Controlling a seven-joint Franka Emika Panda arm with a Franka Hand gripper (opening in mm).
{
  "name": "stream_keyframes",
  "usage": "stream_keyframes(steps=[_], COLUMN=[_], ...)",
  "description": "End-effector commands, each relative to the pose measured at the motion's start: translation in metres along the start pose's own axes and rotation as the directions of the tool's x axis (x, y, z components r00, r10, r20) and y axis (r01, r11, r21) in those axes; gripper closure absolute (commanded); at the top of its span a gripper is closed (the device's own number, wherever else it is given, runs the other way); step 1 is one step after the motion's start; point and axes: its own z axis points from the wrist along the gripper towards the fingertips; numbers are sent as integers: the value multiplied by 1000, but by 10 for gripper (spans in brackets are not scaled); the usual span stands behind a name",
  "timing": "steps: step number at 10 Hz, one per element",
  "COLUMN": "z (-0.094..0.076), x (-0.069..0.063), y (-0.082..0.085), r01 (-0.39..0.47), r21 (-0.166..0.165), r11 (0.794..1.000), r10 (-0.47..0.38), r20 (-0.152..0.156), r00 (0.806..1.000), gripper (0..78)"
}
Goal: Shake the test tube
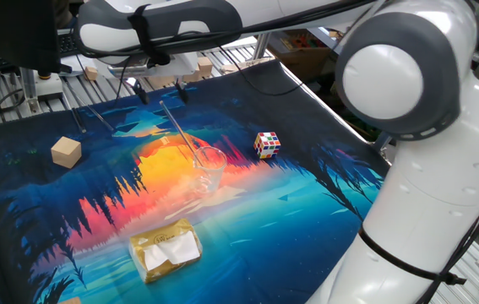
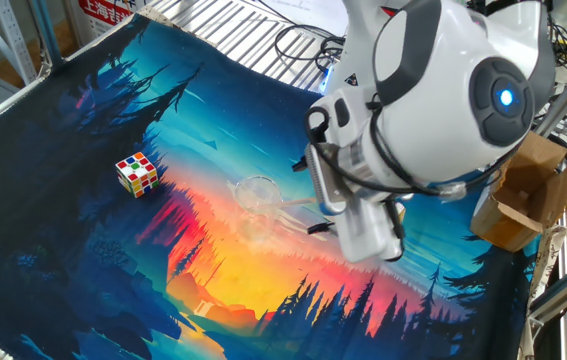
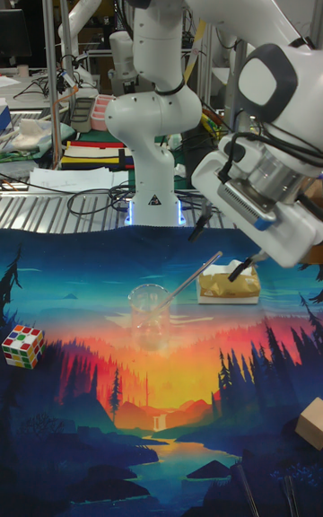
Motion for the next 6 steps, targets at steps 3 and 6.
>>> stream_keyframes(steps=[3,6], z=[-1,-1], x=[7,6], y=[-1,-1], r01=[15,19], r21=[-14,-20], r11=[1000,1000], r10=[-15,-19], r20=[-4,-9], r00=[1000,1000], gripper=[1,1])
